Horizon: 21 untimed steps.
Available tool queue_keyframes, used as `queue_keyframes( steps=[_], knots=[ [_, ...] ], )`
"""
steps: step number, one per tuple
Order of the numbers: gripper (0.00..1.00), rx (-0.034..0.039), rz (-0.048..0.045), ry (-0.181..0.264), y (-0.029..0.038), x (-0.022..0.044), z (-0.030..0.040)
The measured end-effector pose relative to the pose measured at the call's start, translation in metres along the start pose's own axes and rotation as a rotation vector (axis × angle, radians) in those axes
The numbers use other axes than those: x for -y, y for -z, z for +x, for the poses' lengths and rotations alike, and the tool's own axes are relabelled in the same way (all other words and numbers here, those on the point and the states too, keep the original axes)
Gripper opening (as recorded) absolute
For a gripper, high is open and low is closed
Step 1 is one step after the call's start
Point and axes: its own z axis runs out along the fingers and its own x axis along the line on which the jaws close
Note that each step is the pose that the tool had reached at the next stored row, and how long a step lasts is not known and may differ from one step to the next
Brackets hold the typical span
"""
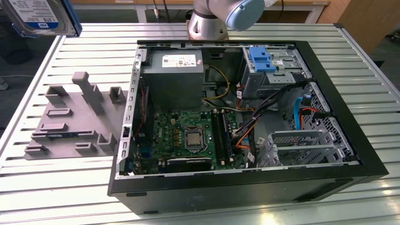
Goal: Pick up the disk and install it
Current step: 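Pick up the disk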
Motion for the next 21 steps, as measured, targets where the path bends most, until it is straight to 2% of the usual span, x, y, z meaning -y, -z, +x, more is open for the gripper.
queue_keyframes(
  steps=[12,18,21],
  knots=[
    [0.36,0.0000,0.0000,0.000,0.0001,0.0082,-0.0003],
    [0.36,-0.0001,-0.0001,0.000,0.0003,0.0146,-0.0005],
    [0.36,-0.0001,-0.0001,0.000,0.0003,0.0154,0.0000]
  ],
)
